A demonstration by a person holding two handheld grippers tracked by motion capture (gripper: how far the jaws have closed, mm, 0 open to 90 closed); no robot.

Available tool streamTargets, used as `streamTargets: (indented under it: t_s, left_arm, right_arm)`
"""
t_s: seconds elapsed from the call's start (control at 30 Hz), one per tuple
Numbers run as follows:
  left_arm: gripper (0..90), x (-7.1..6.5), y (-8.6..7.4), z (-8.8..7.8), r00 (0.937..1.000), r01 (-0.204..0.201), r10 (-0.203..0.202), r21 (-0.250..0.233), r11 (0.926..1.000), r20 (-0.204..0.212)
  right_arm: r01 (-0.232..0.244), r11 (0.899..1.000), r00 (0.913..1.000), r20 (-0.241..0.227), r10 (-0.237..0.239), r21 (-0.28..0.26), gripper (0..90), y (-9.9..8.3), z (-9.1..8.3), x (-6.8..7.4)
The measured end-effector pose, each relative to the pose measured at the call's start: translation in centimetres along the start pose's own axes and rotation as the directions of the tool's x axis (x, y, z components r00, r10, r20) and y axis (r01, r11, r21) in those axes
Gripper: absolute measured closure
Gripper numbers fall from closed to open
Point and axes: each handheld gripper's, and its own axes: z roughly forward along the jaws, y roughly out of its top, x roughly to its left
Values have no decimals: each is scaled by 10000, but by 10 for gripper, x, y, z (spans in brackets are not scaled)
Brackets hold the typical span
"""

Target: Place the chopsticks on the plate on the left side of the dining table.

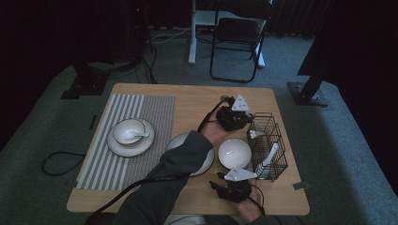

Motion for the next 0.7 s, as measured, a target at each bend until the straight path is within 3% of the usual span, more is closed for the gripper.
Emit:
streamTargets:
  t_s: [0.7]
  left_arm:
    - [847,15,1,-38,9989,213,-184,-662,9976,436]
  right_arm:
    - [36,10000,10000,-35,-36,26,519,0,1,1]
